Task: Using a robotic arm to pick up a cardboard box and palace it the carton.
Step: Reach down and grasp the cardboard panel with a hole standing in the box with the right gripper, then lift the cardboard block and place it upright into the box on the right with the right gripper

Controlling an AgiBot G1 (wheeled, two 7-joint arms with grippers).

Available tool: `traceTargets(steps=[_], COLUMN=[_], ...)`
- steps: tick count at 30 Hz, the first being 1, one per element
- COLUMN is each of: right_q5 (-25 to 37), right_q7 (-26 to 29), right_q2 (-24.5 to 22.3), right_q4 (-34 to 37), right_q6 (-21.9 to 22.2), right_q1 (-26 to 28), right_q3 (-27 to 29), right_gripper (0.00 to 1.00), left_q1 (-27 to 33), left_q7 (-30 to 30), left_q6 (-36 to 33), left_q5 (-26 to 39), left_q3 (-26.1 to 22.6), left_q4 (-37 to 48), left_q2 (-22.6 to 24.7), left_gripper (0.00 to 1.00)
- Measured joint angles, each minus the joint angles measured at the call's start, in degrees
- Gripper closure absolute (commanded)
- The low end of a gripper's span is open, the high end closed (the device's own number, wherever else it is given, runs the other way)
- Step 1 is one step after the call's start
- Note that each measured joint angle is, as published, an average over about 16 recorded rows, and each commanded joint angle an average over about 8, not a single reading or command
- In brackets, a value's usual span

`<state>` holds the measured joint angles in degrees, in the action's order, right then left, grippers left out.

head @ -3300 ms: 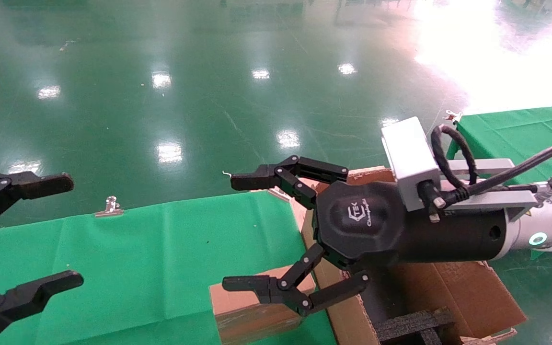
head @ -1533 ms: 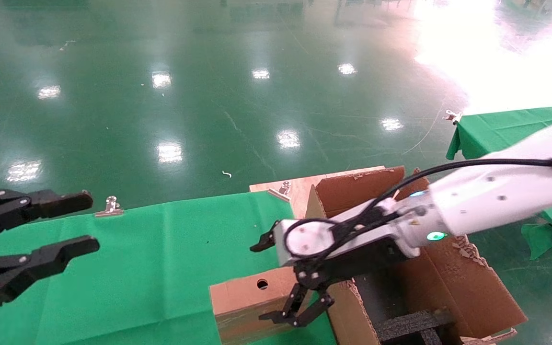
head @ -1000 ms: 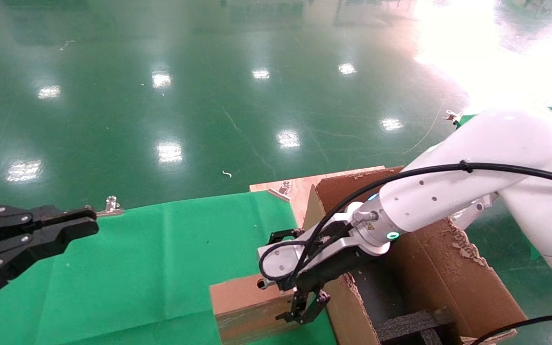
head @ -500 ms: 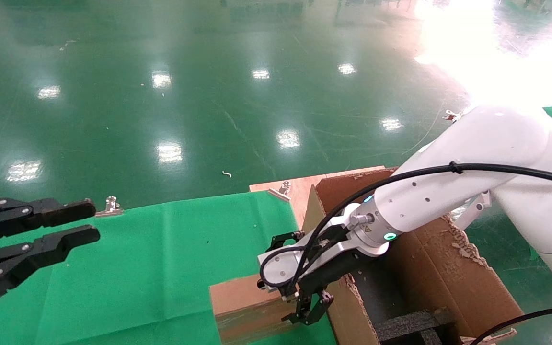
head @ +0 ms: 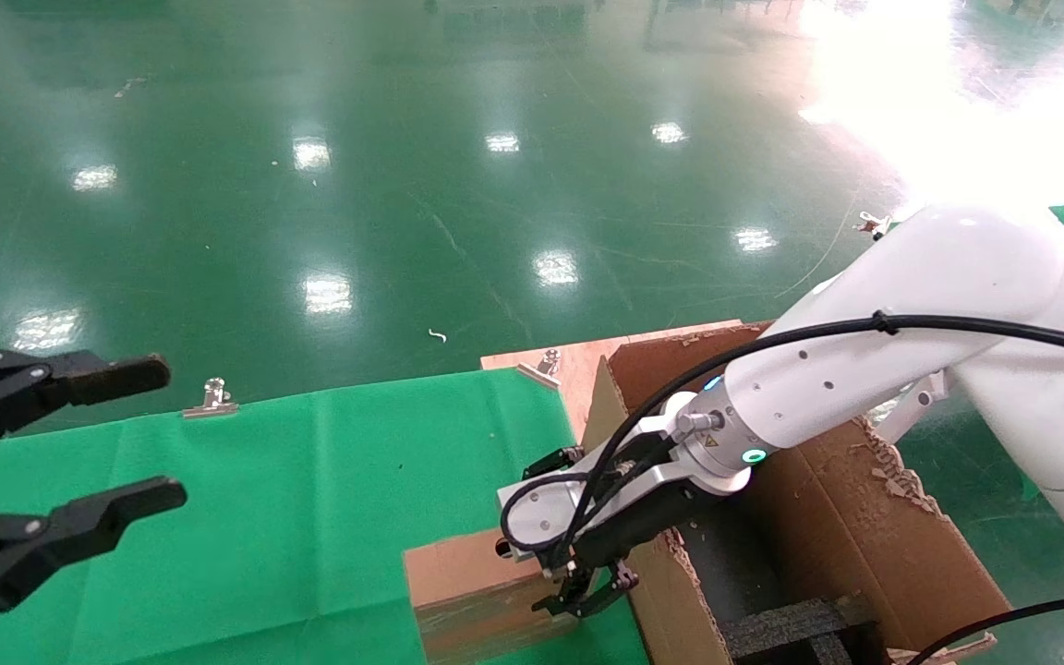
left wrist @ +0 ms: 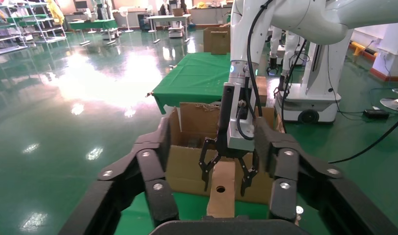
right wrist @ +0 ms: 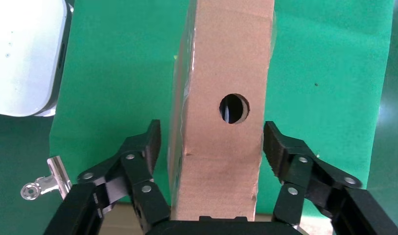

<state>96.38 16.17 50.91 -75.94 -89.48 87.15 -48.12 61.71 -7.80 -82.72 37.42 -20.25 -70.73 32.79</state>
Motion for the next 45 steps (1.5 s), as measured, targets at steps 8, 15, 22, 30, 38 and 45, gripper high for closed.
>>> traceTargets(steps=[8, 15, 22, 30, 38, 45], right_q5=[-0.1, -0.6, -2.1, -4.7, -7.0, -7.7], right_q7=[0.0, 0.1, 0.7, 1.5, 0.6, -0.3], right_q2=[-0.1, -0.1, -1.0, -3.5, -6.5, -9.9], right_q4=[0.0, 0.5, 1.5, 3.6, 6.3, 7.8], right_q6=[0.0, 0.3, 0.5, -0.2, -0.9, -1.1], right_q1=[-0.1, 0.0, 2.2, 9.6, 19.6, 26.0], right_q3=[0.2, 0.3, 1.1, 2.9, 3.1, 1.0], right_gripper=[1.00, 1.00, 1.00, 1.00, 1.00, 1.00], left_q1=[0.0, 0.0, 0.0, 0.0, 0.0, 0.0], left_q7=[0.0, 0.0, 0.0, 0.0, 0.0, 0.0], left_q6=[0.0, 0.0, 0.0, 0.0, 0.0, 0.0], left_q5=[0.0, 0.0, 0.0, 0.0, 0.0, 0.0], left_q3=[0.0, 0.0, 0.0, 0.0, 0.0, 0.0], left_q4=[0.0, 0.0, 0.0, 0.0, 0.0, 0.0], left_q2=[0.0, 0.0, 0.0, 0.0, 0.0, 0.0], left_gripper=[0.00, 0.00, 0.00, 0.00, 0.00, 0.00])
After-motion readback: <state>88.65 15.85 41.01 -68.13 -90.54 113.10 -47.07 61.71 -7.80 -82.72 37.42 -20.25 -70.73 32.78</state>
